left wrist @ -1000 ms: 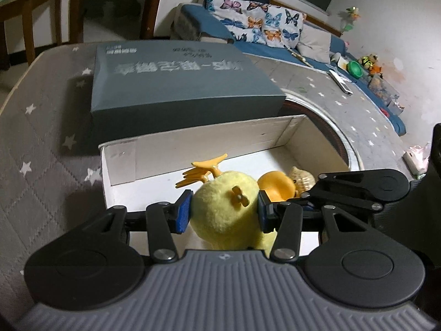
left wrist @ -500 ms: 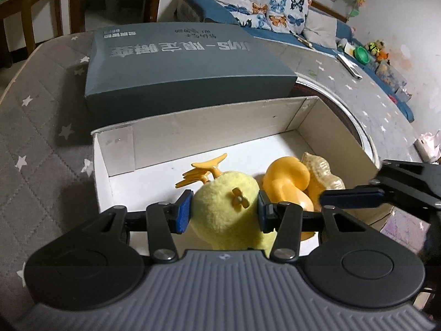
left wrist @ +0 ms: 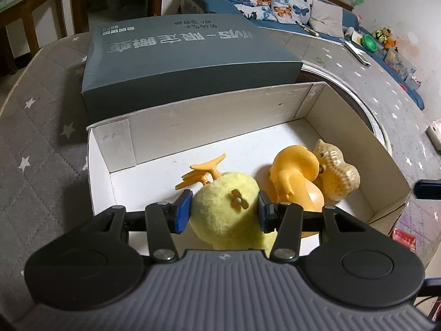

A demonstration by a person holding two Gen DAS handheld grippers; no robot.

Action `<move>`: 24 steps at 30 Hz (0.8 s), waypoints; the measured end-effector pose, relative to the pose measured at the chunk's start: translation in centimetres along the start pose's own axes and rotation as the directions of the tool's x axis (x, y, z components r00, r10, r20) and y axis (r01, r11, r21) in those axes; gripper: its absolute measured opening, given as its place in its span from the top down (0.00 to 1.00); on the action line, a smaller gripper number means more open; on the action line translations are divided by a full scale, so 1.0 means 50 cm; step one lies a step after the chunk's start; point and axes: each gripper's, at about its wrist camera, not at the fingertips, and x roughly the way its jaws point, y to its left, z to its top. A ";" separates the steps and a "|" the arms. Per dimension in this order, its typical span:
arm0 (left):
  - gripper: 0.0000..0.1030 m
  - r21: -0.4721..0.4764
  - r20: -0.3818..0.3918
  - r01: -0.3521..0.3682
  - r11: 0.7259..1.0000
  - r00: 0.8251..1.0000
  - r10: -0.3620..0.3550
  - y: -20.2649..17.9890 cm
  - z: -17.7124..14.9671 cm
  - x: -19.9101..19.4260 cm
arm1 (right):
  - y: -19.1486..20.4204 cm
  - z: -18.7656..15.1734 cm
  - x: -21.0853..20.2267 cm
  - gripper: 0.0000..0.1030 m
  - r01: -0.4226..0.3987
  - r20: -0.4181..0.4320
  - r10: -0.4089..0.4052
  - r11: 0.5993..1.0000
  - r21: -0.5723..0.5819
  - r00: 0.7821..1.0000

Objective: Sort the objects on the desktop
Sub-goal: 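Open the left gripper to drop the chick inside the box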

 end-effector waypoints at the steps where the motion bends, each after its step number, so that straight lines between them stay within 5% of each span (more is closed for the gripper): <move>1: 0.52 0.002 0.000 -0.003 1.000 1.000 0.003 -0.001 -0.001 0.000 | -0.005 -0.009 -0.010 0.12 0.013 0.002 -0.013 1.000 0.011 1.000; 10: 0.38 0.031 0.033 -0.037 0.999 0.999 0.036 -0.022 -0.004 -0.030 | -0.041 -0.095 -0.065 0.10 0.133 -0.030 -0.131 0.987 0.092 0.991; 18: 0.37 0.052 0.086 -0.064 0.997 0.995 0.059 -0.046 -0.017 -0.085 | -0.059 -0.148 -0.096 0.07 0.224 -0.053 -0.220 0.970 0.092 0.974; 24: 0.37 0.120 0.148 -0.002 0.993 0.989 -0.016 -0.113 -0.050 -0.160 | -0.063 -0.176 -0.086 0.09 0.232 -0.103 -0.223 0.969 0.089 0.969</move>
